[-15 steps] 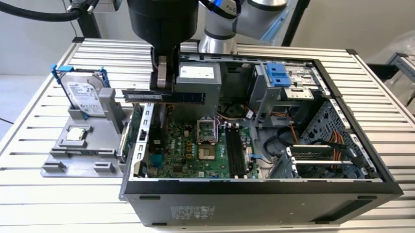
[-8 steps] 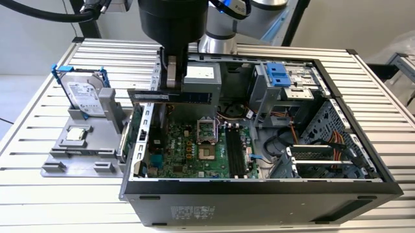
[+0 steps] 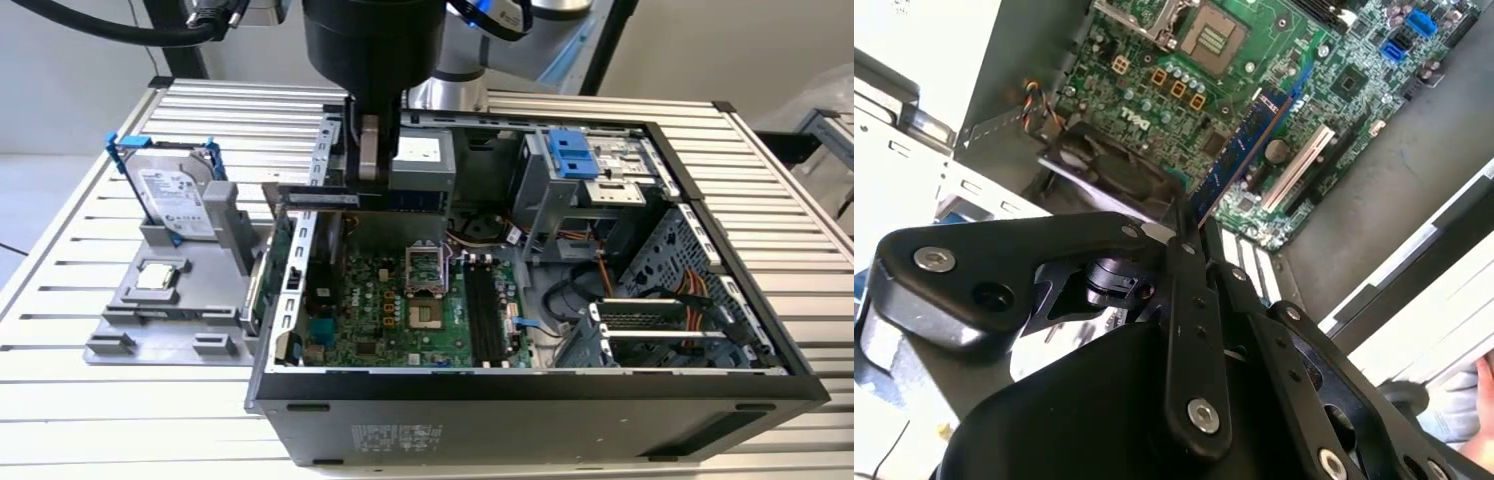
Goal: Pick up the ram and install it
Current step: 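Pick up the ram and move it above insertion slot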
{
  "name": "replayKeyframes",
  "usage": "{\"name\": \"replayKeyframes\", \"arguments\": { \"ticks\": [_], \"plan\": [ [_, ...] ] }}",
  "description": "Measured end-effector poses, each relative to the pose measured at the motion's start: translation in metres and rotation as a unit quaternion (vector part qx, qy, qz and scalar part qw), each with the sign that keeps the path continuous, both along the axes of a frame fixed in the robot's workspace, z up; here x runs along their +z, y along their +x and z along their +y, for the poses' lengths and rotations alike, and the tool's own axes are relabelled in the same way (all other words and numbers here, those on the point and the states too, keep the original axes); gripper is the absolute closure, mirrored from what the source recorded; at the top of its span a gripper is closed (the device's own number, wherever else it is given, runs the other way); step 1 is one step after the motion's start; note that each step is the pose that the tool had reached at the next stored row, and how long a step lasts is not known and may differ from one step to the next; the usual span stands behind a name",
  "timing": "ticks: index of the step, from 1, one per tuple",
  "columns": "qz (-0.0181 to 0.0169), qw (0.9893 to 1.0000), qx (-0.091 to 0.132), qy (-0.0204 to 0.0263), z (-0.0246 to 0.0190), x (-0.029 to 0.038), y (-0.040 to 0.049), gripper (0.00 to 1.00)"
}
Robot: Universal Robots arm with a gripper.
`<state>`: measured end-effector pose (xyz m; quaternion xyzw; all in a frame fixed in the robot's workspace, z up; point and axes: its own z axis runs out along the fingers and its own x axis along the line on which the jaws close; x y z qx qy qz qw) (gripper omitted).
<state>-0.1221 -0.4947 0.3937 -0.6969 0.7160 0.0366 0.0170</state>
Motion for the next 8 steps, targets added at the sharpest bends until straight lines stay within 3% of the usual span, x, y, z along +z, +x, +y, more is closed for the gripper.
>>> {"name": "replayKeyframes", "arguments": {
  "ticks": [8],
  "plan": [
    [0.0,1.0,-0.003,0.0,0.0009,-0.0001,0.0077,1.0]
  ]
}}
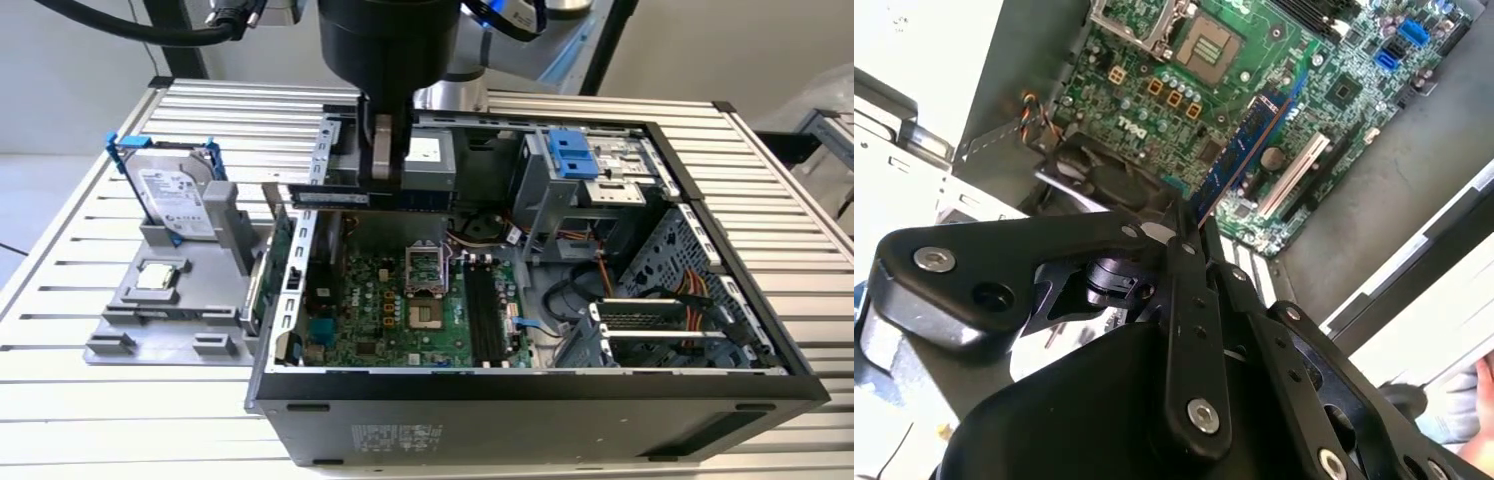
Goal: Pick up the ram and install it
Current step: 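Pick up the ram and move it above insertion slot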
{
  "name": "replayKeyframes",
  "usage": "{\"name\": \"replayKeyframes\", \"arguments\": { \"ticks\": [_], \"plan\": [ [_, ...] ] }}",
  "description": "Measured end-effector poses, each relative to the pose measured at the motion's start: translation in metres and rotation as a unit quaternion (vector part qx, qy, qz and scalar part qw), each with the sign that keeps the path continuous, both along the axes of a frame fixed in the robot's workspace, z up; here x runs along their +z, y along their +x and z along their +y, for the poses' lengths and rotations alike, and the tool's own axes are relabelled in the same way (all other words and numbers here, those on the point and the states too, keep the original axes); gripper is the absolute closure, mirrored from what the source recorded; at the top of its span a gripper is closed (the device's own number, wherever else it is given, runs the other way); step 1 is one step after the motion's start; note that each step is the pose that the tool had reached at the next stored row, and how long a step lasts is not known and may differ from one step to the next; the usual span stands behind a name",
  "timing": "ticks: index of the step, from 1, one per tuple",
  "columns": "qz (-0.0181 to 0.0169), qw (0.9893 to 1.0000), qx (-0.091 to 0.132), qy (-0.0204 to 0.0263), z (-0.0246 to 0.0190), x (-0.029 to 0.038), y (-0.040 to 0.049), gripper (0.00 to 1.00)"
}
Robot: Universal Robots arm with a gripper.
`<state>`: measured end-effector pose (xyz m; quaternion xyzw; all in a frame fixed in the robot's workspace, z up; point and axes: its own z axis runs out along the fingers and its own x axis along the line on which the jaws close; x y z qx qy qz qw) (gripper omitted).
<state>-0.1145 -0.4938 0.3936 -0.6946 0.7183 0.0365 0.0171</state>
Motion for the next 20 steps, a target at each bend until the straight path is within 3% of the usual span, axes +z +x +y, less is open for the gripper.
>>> {"name": "replayKeyframes", "arguments": {
  "ticks": [20],
  "plan": [
    [0.0,1.0,-0.001,0.0,0.0042,0.0,0.0082,1.0]
  ]
}}
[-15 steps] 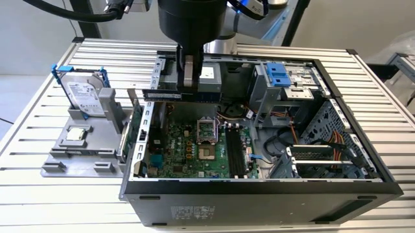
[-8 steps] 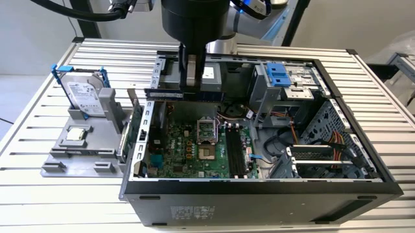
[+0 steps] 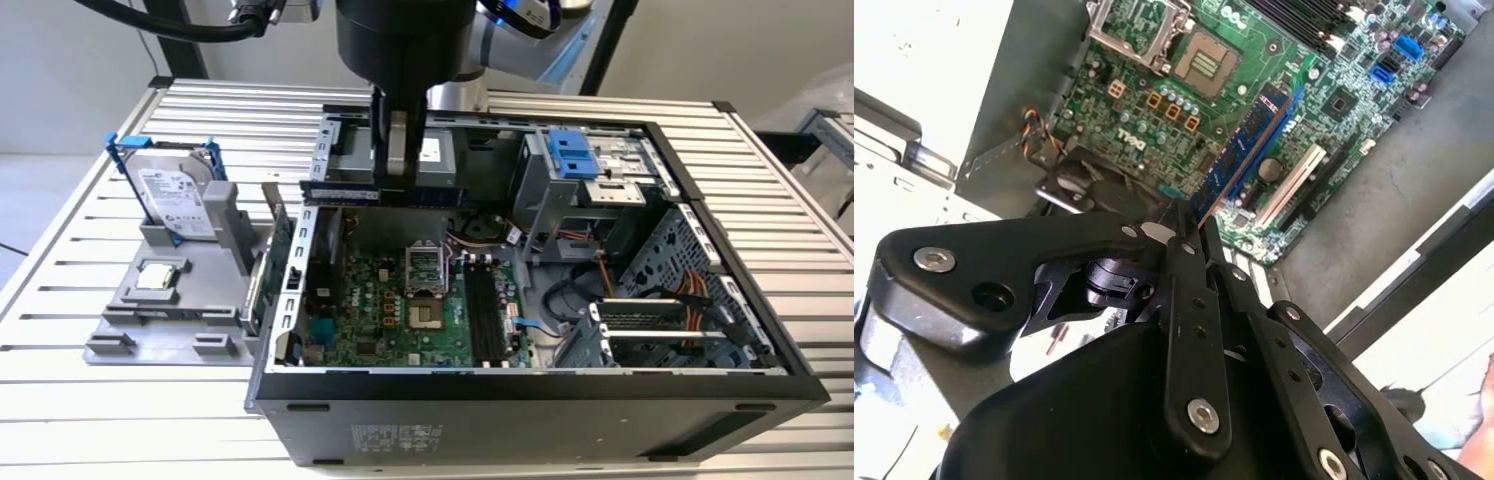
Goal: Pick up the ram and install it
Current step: 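Pick up the ram and move it above insertion slot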
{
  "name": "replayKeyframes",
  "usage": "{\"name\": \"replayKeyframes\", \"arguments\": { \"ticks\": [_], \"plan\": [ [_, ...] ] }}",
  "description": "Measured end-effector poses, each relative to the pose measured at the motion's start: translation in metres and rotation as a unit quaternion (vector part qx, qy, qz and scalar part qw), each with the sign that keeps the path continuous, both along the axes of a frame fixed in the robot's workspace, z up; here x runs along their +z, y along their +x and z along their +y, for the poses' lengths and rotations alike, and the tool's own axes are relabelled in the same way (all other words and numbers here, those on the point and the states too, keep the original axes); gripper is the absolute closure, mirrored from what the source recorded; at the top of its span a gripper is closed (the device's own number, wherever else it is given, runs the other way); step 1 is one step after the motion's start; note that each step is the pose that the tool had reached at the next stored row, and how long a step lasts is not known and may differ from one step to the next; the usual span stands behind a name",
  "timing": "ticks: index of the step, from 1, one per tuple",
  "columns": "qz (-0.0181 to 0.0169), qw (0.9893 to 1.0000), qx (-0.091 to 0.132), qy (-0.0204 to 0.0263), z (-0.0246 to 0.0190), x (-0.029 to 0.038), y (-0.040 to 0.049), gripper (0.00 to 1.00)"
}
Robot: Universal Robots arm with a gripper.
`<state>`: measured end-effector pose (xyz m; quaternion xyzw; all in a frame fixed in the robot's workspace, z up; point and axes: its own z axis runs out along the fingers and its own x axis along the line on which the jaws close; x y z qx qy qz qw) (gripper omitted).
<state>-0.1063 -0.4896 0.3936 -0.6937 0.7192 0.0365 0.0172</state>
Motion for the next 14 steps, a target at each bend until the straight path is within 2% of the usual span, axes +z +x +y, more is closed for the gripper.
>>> {"name": "replayKeyframes", "arguments": {
  "ticks": [14],
  "plan": [
    [0.0,1.0,0.0,0.0,0.004,-0.0001,0.006,1.0]
  ]
}}
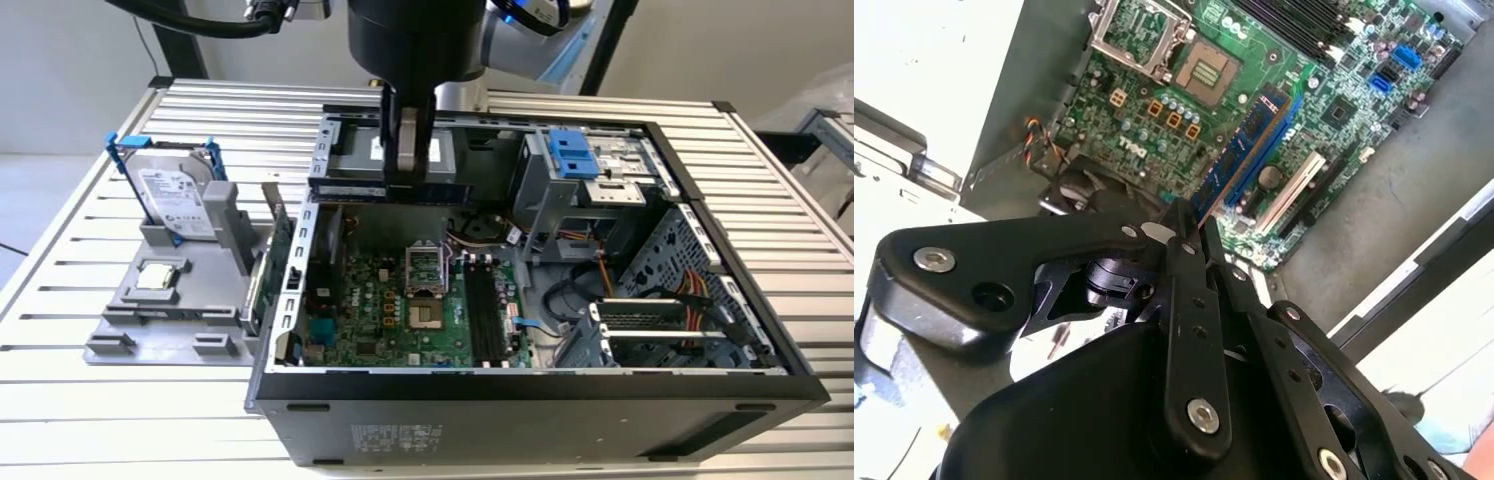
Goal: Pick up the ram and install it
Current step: 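Pick up the ram and move it above insertion slot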
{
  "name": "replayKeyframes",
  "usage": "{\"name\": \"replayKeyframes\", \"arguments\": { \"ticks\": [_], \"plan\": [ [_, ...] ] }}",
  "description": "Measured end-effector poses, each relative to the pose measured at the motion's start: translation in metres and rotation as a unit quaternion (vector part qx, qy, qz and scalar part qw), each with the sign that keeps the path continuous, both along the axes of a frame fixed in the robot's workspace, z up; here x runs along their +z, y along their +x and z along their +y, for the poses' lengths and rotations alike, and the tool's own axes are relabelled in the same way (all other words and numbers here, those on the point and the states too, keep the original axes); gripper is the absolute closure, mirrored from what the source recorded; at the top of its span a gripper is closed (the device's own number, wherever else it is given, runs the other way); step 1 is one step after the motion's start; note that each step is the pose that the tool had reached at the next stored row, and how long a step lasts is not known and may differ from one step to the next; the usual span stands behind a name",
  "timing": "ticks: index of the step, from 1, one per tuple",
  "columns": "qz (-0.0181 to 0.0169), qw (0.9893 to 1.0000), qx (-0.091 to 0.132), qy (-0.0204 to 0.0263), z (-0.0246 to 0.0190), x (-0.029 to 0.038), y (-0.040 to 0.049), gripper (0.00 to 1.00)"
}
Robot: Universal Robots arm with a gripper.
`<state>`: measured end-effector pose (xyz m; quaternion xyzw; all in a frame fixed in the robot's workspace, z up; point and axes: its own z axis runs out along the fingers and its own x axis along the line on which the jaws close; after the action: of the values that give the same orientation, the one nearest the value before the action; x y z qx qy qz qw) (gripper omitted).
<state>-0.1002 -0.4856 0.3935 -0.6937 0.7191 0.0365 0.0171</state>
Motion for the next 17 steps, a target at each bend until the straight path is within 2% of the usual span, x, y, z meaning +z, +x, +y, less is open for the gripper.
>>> {"name": "replayKeyframes", "arguments": {
  "ticks": [6,17],
  "plan": [
    [0.0,1.0,0.0,0.0,0.0021,-0.0001,0.0042,1.0],
    [0.0,1.0,-0.008,0.0,0.0036,-0.0005,0.022,1.0]
  ]
}}
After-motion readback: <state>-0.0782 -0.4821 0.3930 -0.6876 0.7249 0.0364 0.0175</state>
